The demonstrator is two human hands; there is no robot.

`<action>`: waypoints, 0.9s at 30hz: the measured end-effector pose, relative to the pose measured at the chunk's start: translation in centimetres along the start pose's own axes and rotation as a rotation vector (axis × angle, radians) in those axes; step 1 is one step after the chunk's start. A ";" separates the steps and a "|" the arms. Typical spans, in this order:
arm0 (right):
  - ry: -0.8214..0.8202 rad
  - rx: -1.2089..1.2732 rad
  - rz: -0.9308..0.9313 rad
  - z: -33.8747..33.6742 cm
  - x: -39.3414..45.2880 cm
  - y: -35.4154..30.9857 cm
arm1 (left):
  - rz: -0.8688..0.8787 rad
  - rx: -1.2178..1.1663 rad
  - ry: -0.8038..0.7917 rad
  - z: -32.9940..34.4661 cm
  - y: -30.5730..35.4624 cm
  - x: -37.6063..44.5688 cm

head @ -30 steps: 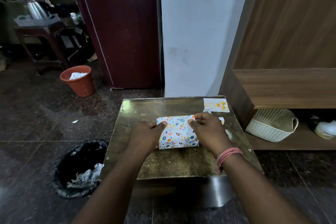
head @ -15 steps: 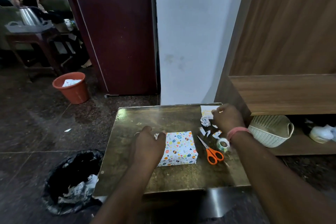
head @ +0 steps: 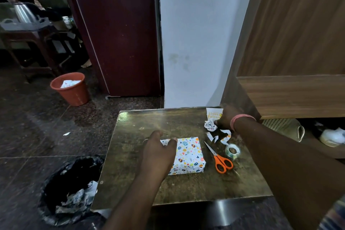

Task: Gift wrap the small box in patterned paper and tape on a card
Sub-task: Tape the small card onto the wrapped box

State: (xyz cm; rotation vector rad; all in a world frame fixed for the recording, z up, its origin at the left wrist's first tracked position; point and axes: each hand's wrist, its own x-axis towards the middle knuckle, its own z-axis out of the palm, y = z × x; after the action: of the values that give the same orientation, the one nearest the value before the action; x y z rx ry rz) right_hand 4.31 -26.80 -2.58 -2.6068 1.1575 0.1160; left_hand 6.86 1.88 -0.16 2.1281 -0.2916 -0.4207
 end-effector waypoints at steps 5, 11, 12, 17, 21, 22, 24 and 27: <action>-0.081 -0.066 -0.089 0.0 0.6 -0.3 | 0.004 0.049 -0.022 0.1 0.1 -0.4; -0.003 -0.019 -0.065 0.3 1.1 0.4 | 0.028 0.050 -0.038 -0.2 0.2 -0.3; 0.035 0.005 -0.067 0.2 0.8 0.3 | 0.026 0.040 -0.038 -0.3 0.2 -0.3; 0.418 0.272 -0.067 -0.7 -2.1 -1.0 | -0.032 -0.068 -0.047 -0.5 0.6 -0.5; 0.674 0.447 -0.132 -3.5 -6.6 -3.4 | -0.061 -0.061 -0.031 -0.8 -0.1 0.3; 0.600 0.553 -0.209 -4.1 -7.6 -3.9 | -0.062 -0.087 -0.034 -0.8 -0.3 0.5; 0.299 0.822 -0.340 -4.3 -9.6 -4.9 | -0.068 -0.132 -0.046 -1.0 -0.5 0.6; -0.055 0.674 -0.364 -3.5 -13.4 -5.8 | -0.061 -0.190 -0.063 -1.1 -0.5 0.6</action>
State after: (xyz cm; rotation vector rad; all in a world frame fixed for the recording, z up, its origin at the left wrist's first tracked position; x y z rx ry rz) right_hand -0.63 -14.55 4.61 -2.1311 0.5475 -0.2375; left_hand 7.82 2.77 -0.16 1.9440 -0.2147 -0.5307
